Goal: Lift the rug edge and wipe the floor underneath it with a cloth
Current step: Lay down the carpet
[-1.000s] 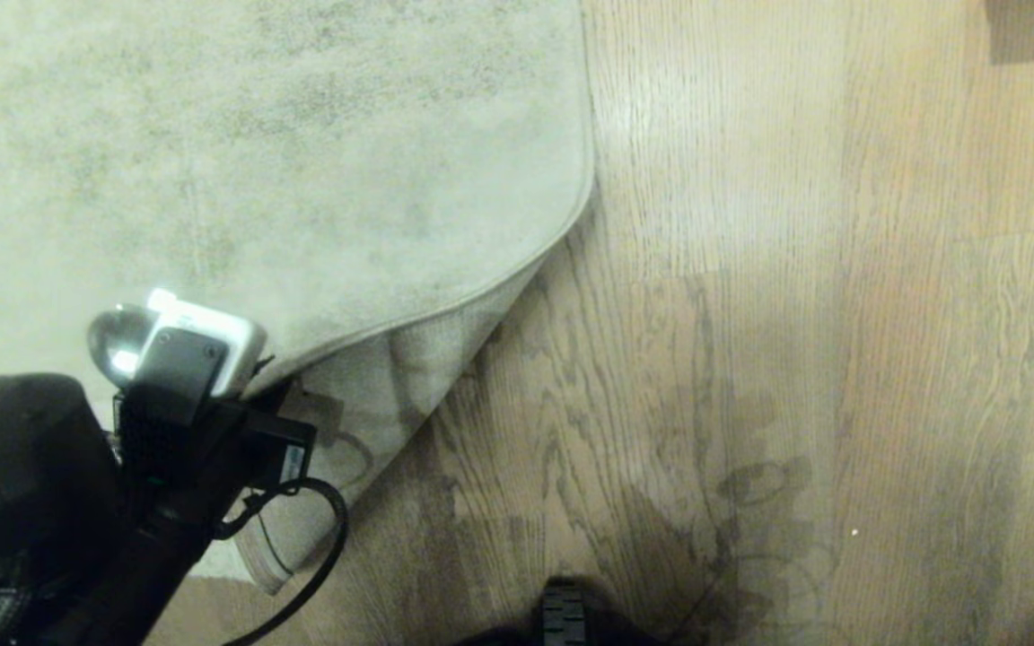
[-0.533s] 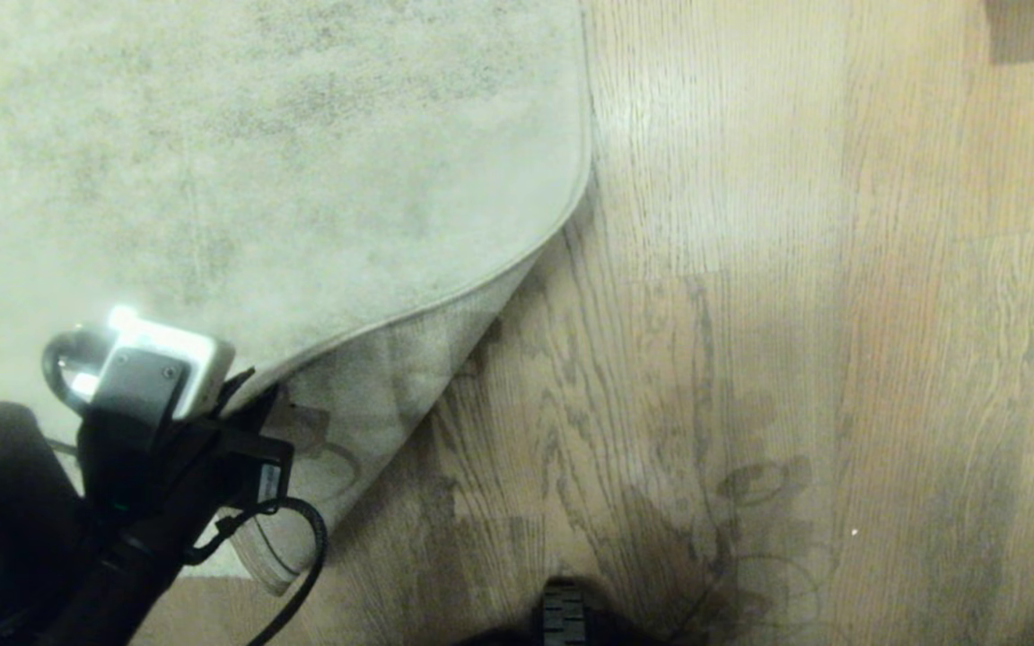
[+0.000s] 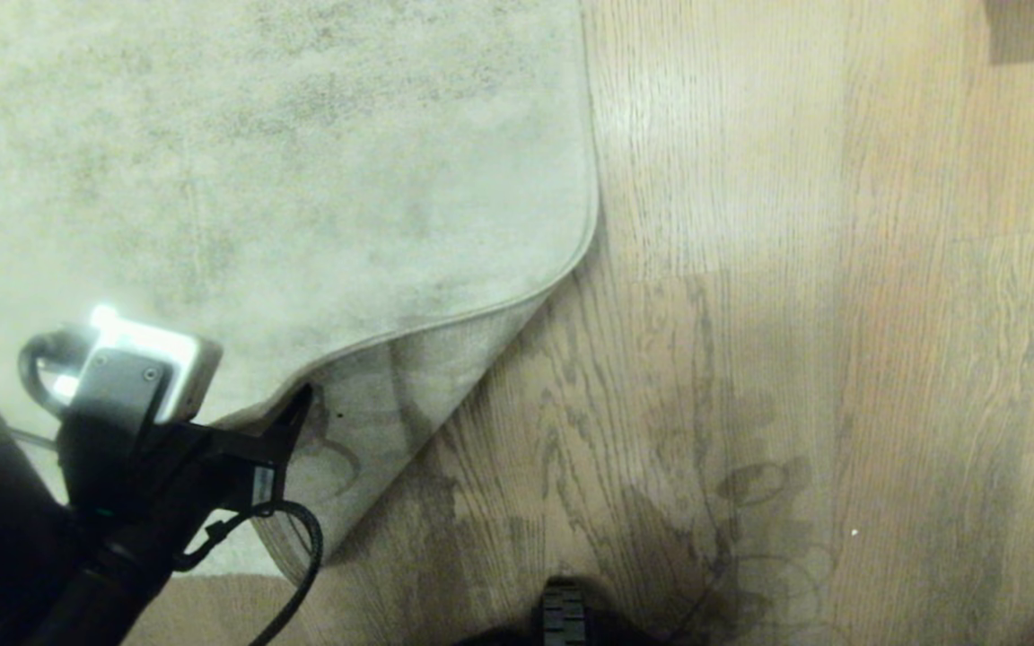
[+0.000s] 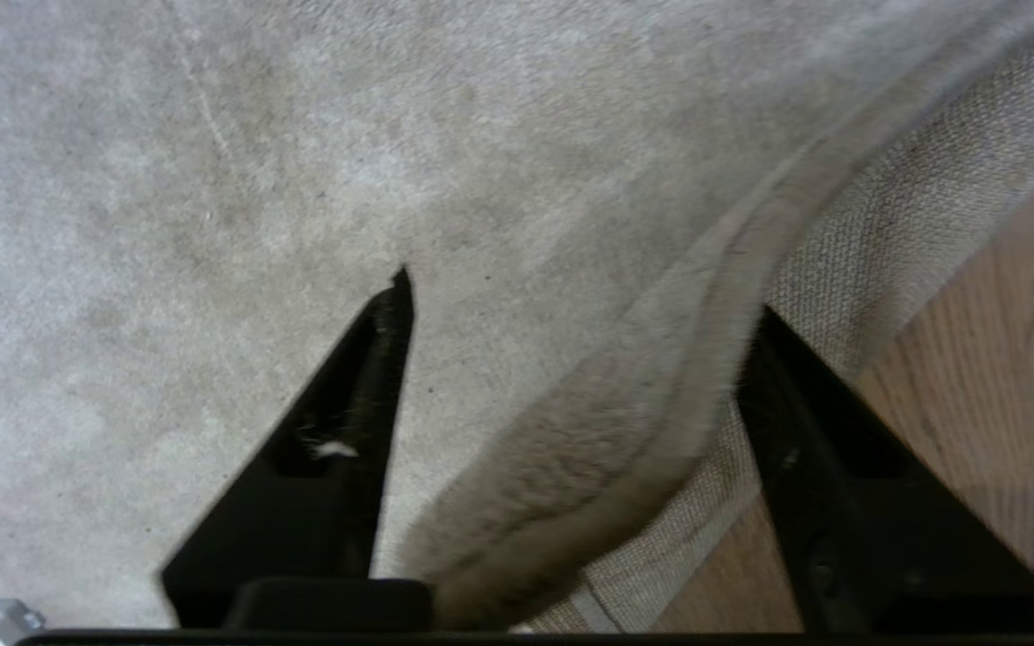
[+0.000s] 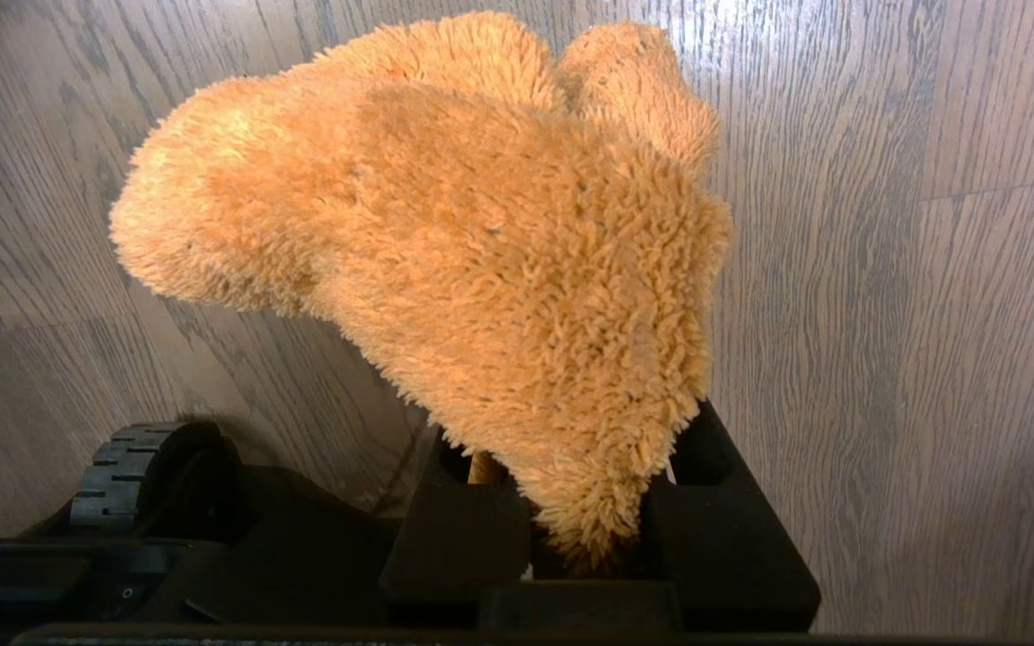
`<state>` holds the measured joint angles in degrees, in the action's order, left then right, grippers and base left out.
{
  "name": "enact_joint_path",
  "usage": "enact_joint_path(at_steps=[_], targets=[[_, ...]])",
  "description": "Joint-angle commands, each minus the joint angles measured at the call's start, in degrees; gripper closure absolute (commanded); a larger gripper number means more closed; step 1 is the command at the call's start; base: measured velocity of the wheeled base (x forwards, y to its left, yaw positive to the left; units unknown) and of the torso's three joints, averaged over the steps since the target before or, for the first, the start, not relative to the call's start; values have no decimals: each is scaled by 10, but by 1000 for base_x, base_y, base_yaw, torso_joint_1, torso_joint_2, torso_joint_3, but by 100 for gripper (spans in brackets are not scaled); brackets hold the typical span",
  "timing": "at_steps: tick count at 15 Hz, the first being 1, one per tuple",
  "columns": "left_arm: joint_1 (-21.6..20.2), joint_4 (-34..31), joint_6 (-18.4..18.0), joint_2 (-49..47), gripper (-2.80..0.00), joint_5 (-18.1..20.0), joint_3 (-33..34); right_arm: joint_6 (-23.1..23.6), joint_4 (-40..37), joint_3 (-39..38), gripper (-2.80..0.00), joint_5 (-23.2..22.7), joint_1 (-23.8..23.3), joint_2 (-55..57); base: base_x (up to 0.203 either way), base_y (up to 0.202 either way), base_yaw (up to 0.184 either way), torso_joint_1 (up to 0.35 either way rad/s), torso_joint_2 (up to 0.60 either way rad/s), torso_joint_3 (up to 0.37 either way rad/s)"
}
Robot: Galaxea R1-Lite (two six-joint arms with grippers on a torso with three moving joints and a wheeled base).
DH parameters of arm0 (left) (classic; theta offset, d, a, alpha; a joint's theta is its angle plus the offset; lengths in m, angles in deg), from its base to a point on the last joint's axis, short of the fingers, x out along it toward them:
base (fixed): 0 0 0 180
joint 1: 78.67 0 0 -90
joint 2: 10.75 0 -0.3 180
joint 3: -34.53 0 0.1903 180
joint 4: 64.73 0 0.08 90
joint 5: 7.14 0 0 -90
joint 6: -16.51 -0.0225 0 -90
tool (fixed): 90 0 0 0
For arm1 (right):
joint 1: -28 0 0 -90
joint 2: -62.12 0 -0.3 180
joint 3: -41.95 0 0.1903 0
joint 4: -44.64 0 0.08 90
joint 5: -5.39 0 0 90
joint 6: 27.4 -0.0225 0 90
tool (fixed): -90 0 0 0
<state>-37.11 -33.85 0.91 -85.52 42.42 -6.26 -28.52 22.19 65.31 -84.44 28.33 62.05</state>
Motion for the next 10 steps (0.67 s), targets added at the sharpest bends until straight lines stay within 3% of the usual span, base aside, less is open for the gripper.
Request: enact_joint_path(at_steps=[1,3,7,10], targets=[[4,3,-1,13,-280,-3,-2,0,0,0,0,0,0,1,0,0,0,0,0,0],[5,3,0,21,-280,-2,-7,0,0,0,0,0,0,1,0,0,0,0,0,0],[24,3,48,29,-280,-2,-25,0,0,0,0,0,0,1,0,0,0,0,0,0],[28,3,58,29,-280,-2,-24,0,0,0,0,0,0,1,0,0,0,0,0,0]])
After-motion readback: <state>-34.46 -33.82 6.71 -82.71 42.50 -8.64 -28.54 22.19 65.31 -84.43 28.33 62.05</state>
